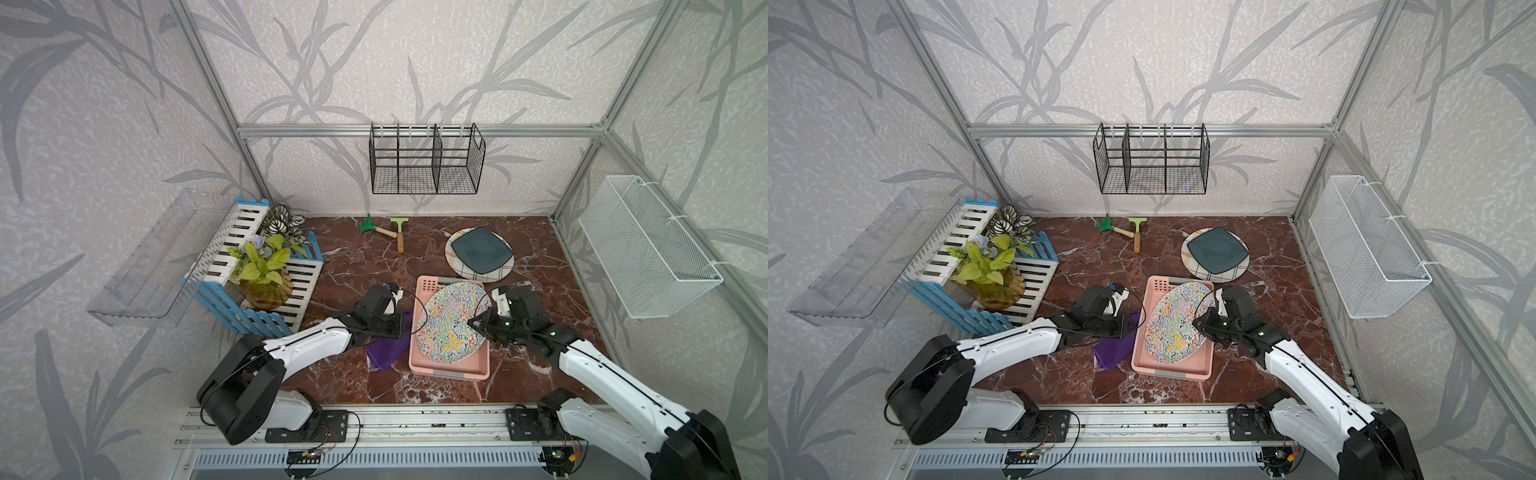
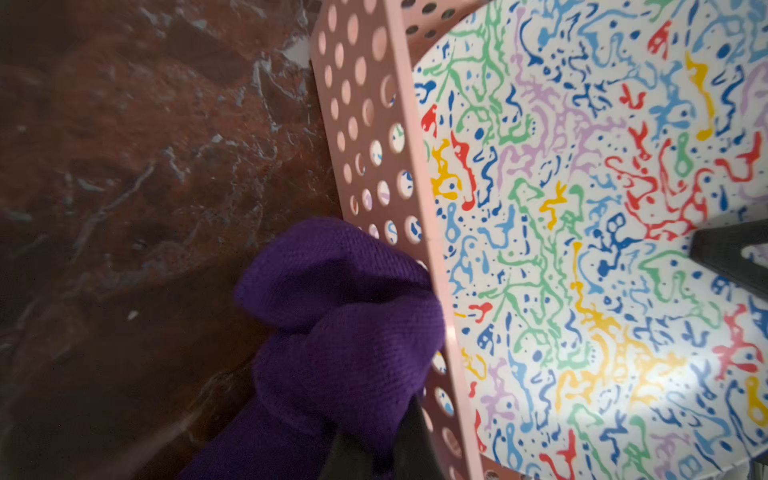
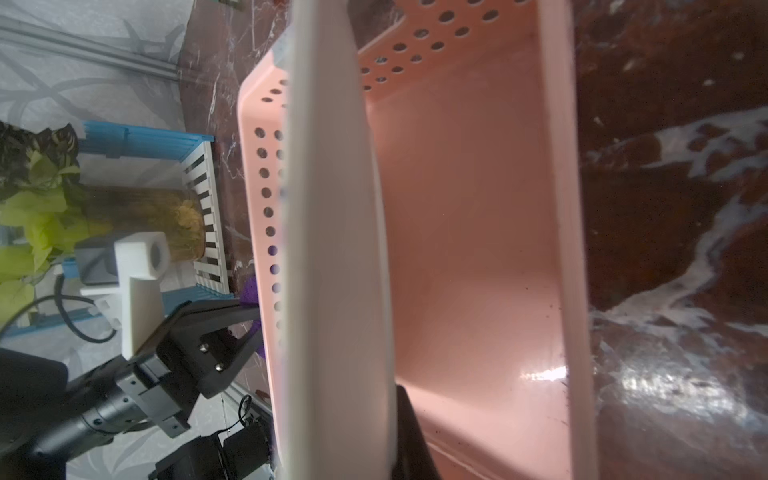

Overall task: Wipe the wet plate dry
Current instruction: Pick up the plate from the bin, then wipe the plate with towel.

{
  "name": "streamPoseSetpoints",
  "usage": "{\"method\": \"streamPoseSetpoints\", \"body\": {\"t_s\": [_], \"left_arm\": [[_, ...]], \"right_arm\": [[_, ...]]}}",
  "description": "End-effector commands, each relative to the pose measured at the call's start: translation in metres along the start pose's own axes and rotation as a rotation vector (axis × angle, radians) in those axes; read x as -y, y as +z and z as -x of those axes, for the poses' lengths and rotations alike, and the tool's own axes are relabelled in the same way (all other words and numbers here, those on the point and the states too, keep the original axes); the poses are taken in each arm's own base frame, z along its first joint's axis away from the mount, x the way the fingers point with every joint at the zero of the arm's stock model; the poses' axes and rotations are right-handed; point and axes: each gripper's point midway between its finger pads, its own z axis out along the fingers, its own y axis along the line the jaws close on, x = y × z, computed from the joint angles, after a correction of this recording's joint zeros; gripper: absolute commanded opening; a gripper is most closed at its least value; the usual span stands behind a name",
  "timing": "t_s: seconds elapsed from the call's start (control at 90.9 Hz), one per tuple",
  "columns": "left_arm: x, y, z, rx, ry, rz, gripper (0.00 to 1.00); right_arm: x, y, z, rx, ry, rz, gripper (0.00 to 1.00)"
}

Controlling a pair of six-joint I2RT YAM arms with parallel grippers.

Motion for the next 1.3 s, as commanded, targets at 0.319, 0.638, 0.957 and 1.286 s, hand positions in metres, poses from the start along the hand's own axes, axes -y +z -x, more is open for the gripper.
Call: {"method": "streamPoseSetpoints", "body": {"t_s": [0.319,0.638,0.957,1.286], "left_arm": [[0.143,-0.076,0.092,0.269,0.175,-0.347,0.00],[0.188,-0.015,0.058,0.117,0.210,-0.393,0.00],[0.134,-0.053,0.152,0.319,0.140,-0.264,0.00],[0.124,-0.052,0.113,0.342,0.083,-0.294,0.00]], "right_arm": [[-0.137,-0.083,0.047,0.289,-0.047,0.572,0.00],[-0.202,-0.119,0.063,0.354,-0.066,0.792,0.00],[-0.233,-0.132,0.010,0.230,-0.267,0.915,0.00],[-0.225,-0.173,0.061,0.525,-0.173,0.879,0.00]]}}
